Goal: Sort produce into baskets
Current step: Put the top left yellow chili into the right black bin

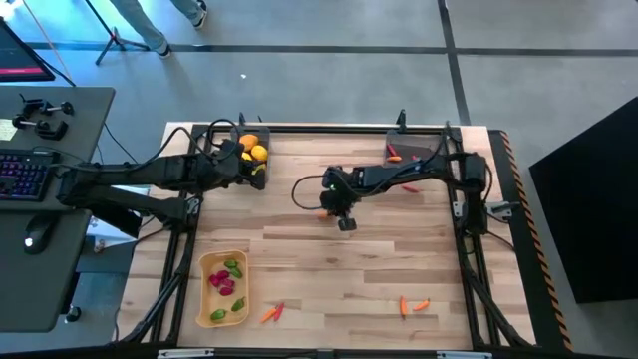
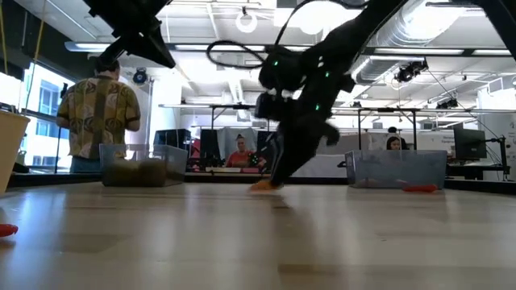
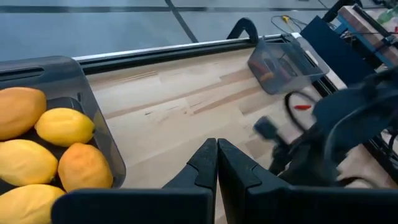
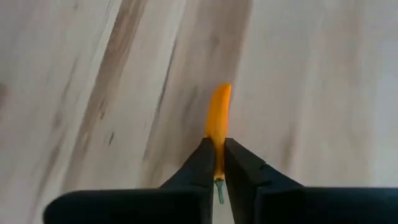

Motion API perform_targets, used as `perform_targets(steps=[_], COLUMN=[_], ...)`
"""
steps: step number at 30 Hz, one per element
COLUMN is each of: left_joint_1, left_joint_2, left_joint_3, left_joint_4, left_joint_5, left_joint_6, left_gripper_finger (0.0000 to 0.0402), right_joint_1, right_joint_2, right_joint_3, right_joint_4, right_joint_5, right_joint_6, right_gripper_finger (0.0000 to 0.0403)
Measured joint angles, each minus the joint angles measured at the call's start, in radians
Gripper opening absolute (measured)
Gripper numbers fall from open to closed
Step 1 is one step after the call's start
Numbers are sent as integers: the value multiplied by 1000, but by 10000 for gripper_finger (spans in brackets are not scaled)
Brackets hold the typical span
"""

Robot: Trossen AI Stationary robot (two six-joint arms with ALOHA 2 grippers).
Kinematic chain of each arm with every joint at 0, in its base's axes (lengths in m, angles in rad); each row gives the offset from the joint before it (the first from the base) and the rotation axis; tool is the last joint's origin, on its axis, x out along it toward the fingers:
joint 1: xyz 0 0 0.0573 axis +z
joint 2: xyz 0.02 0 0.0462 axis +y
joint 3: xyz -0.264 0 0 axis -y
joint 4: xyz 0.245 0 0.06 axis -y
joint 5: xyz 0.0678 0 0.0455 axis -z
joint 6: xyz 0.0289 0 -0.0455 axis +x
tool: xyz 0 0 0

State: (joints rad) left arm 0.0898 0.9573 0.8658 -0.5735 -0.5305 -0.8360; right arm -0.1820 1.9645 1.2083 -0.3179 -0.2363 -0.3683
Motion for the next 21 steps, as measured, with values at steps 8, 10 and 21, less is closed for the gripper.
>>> perform_targets(steps=[8, 10, 21], left_joint_1=[2, 2, 19], left_joint_2=[0, 0, 0], left_joint_3=[0, 0, 0], left_joint_4=[-3, -3, 4], left_joint_5=[-13, -11, 11], left_joint_6=[54, 66, 207], left_gripper_finger=[0, 0, 0], right_joint_1=[-112, -143, -88], right_joint_2=[-310, -418, -996], right_joint_3=[-80, -166, -659], right_joint_4=[-179, -172, -135], right_joint_5=[2, 35, 421], right_joint_6=[111, 197, 953], right_gripper_finger=[3, 3, 1])
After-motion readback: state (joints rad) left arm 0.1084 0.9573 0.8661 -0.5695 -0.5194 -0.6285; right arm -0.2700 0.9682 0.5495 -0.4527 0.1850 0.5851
